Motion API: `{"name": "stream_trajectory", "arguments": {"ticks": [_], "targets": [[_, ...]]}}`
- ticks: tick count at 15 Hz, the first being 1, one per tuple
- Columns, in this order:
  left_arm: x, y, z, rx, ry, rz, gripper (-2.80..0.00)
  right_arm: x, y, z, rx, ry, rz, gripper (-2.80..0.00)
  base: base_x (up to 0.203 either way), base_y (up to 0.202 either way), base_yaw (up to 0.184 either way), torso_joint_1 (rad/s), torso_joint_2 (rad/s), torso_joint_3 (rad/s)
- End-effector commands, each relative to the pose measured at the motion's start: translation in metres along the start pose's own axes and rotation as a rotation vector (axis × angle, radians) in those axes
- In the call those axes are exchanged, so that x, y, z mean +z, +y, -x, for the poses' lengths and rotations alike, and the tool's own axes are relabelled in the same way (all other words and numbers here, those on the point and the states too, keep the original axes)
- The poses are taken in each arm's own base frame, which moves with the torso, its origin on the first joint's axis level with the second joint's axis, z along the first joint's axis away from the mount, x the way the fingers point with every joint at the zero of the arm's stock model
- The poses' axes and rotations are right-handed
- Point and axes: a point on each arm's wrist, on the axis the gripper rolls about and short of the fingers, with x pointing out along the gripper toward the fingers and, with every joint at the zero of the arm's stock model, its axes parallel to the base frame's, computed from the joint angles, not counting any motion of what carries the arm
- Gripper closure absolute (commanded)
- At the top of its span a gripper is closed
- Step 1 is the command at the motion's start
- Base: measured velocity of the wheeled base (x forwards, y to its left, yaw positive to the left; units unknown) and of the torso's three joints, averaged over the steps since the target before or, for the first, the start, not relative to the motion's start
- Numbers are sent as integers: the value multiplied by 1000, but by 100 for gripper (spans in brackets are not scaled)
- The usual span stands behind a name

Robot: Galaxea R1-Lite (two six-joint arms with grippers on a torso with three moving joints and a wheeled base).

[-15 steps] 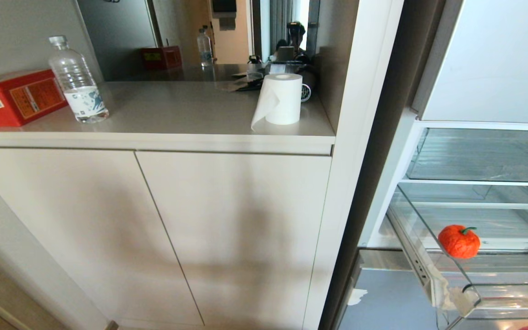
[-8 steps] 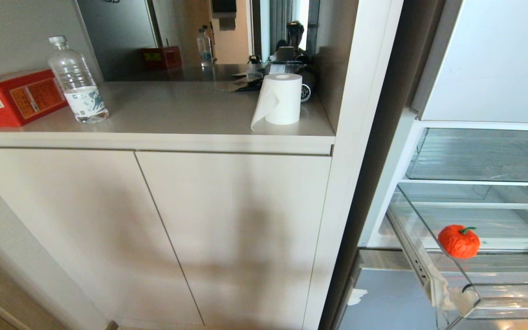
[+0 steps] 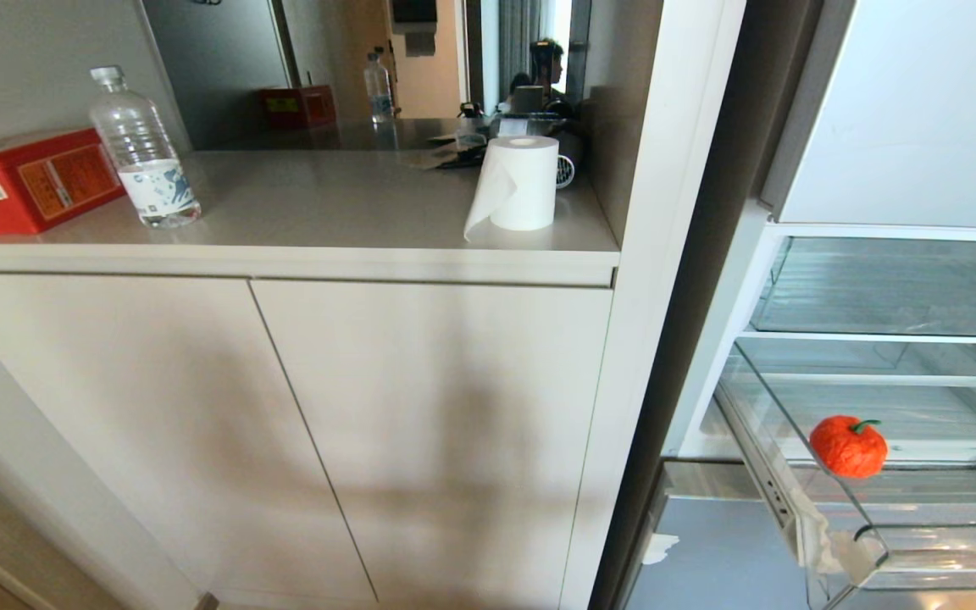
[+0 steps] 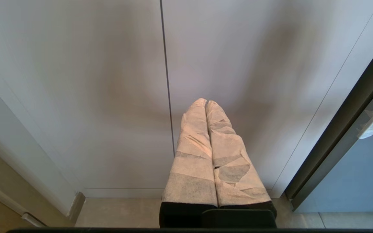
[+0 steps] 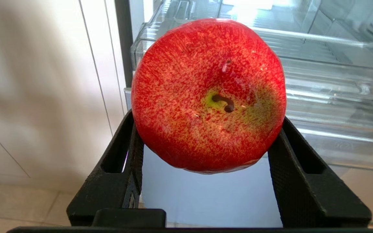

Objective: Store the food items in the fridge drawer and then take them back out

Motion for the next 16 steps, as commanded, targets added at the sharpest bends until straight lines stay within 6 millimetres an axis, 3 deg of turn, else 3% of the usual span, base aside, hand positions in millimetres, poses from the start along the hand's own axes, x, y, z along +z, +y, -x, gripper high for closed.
{"name": "stream_trajectory", "arguments": {"ticks": [1,4,16], "targets": [[0,0,0,0,1,0,0,0,0,0,2,1,7,0,0,0,0,0,0,0],[0,0,0,0,1,0,0,0,0,0,-1,0,9,0,1,2,-26,1,2,1],[0,0,0,0,1,0,0,0,0,0,-4,-1,-15,0,1,8,-172,3,4,3]]}}
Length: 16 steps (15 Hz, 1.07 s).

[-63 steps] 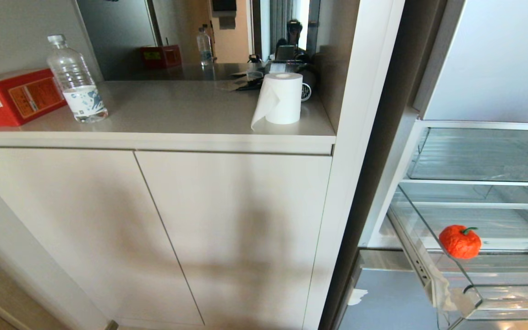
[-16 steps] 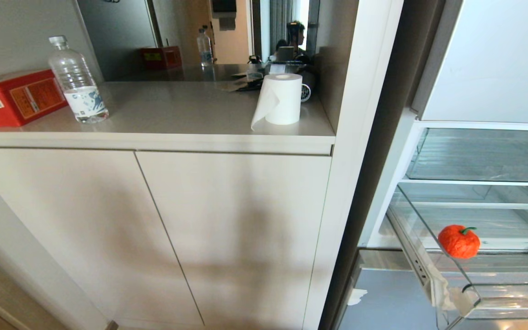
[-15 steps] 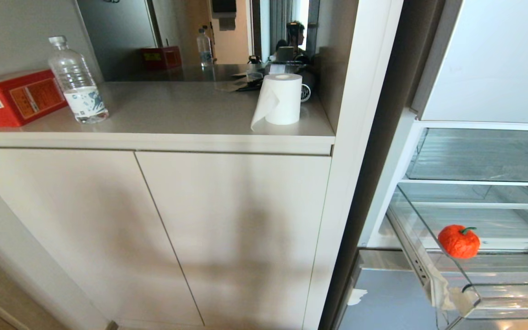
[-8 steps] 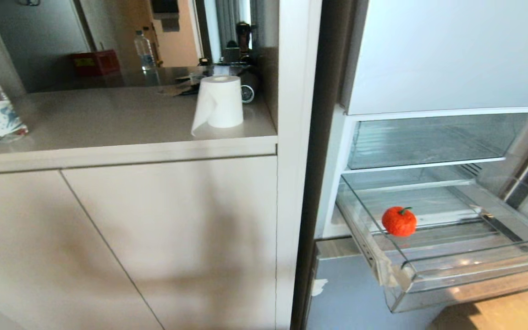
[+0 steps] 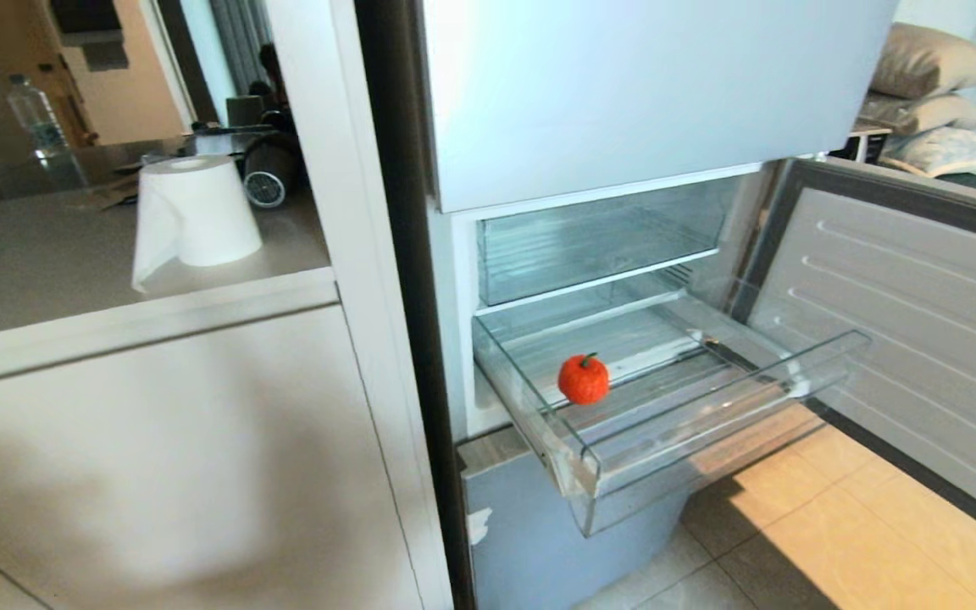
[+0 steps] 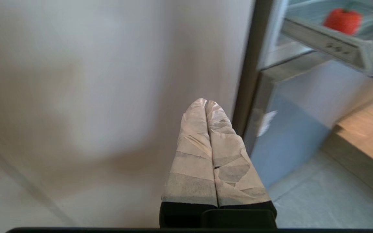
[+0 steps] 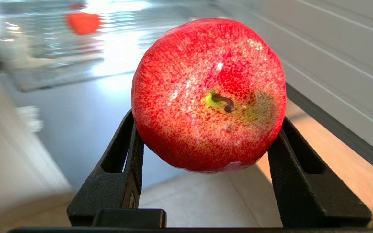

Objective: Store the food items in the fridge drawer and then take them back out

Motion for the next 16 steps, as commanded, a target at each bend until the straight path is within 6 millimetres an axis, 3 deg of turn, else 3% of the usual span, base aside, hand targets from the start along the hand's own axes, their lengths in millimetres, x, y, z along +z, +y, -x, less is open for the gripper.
{"name": "stream_trajectory", "arguments": {"ticks": [1,5,9,13,16], "targets": [[0,0,0,0,1,0,0,0,0,0,0,-1,-5,0,1,10,-172,-2,2,2],[0,0,0,0,1,0,0,0,0,0,-1,-4,-31,0,2,7,-158,1,3,4],[0,0,0,0,1,0,0,8,-1,-1,-9,12,-60,0,1,1,-19,1,1,1],[0,0,0,0,1,0,0,61,-5,-10,-141,27,-264,0,0,0,0,0,0,0],[0,0,0,0,1,0,0,80,-12,-40,-389,144,-312,0,0,0,0,0,0,0]]}}
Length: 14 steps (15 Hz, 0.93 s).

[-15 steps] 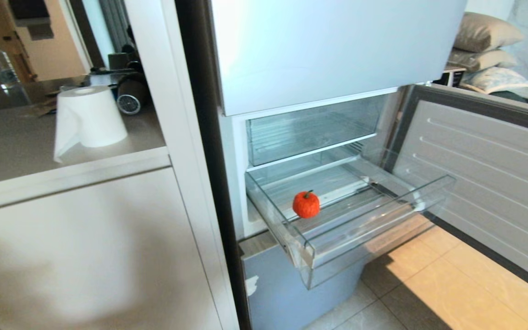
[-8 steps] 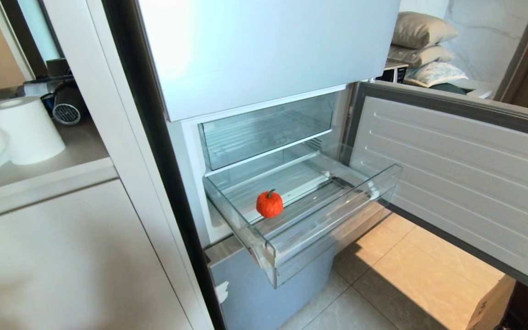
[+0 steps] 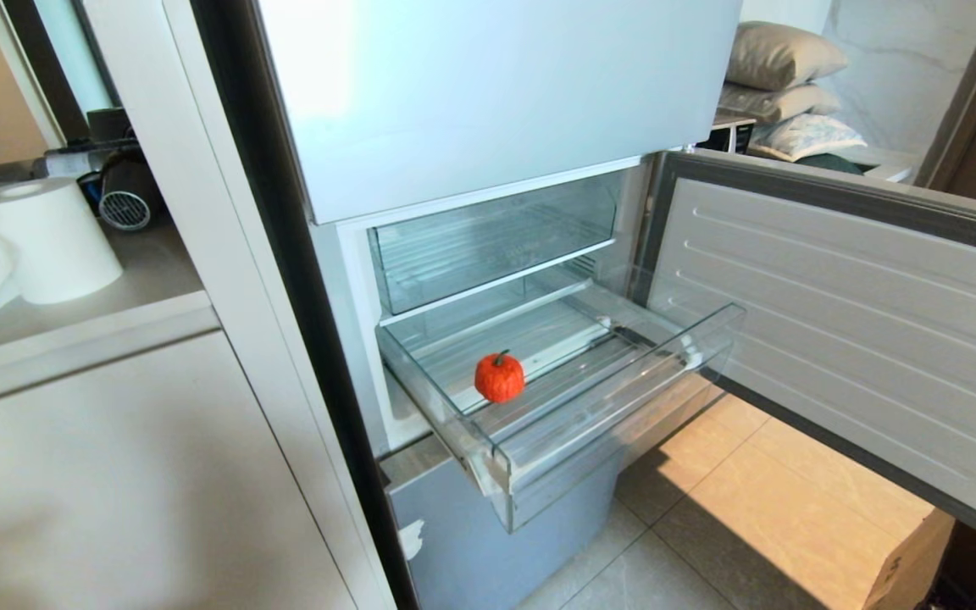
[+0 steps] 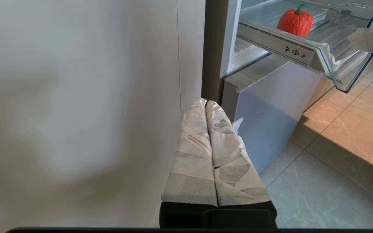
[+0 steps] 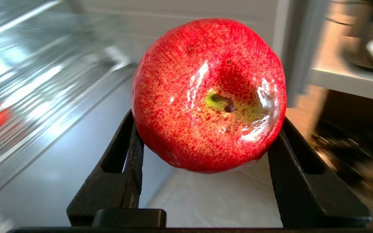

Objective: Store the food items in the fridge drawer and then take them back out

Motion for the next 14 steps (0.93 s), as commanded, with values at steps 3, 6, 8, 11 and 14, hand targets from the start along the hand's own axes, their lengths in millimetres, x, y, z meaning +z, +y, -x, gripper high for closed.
{"name": "stream_trajectory", "arguments": {"ticks": [3,6,8,11,14], "targets": [[0,0,0,0,1,0,0,26,-10,-65,-380,141,-57,0,0,0,0,0,0,0],[0,0,0,0,1,0,0,46,-48,-109,-598,135,-118,0,0,0,0,0,0,0],[0,0,0,0,1,0,0,61,-81,-131,-719,110,-152,0,0,0,0,0,0,0],[0,0,0,0,3,0,0,80,-134,-158,-845,94,-189,0,0,0,0,0,0,0],[0,0,0,0,1,0,0,90,-186,-177,-936,85,-220,0,0,0,0,0,0,0]]}}
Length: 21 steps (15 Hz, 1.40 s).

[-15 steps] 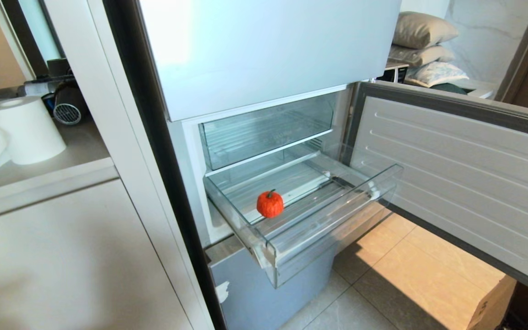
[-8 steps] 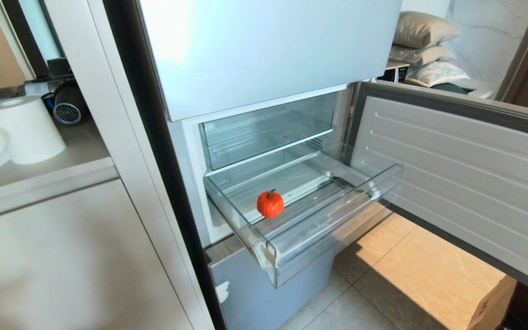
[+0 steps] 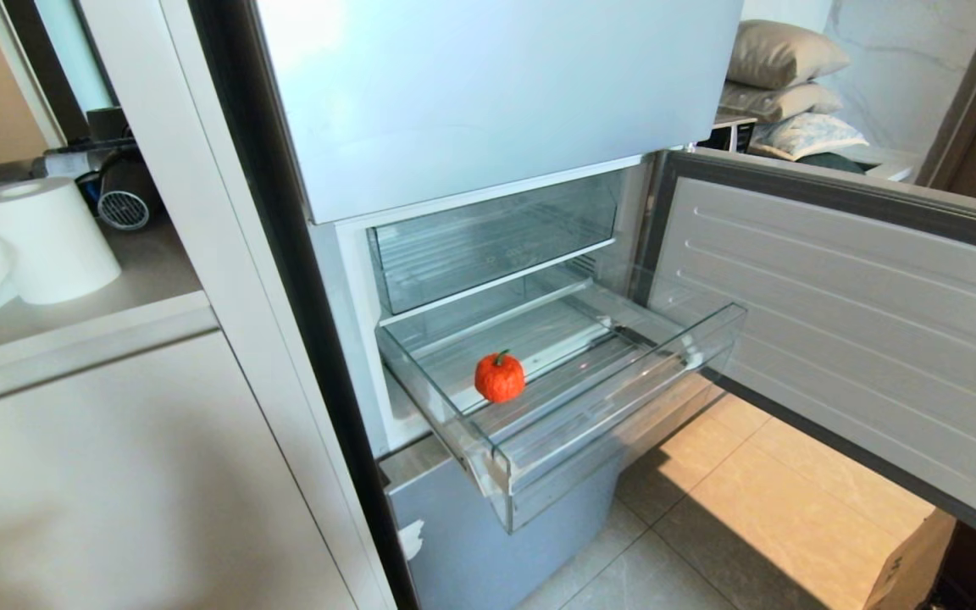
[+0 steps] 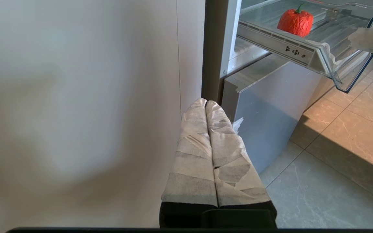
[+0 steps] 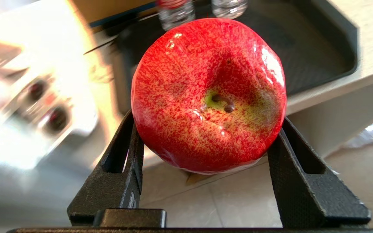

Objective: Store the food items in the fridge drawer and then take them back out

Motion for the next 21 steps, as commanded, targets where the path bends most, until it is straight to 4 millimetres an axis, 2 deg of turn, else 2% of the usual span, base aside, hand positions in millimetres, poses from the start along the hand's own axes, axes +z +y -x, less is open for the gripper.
{"name": "stream_trajectory", "arguments": {"ticks": [1,3,12,15,21], "targets": [[0,0,0,0,1,0,0,-6,-13,-51,-66,78,-14,0,0,0,0,0,0,0],[0,0,0,0,1,0,0,-6,-20,-85,-92,102,-28,0,0,0,0,0,0,0],[0,0,0,0,1,0,0,-20,-28,-204,-38,141,-80,0,0,0,0,0,0,0],[0,0,0,0,1,0,0,-30,-30,-228,-41,147,-73,0,0,0,0,0,0,0],[0,0,0,0,1,0,0,-42,-37,-246,-55,163,-68,0,0,0,0,0,0,0]]}}
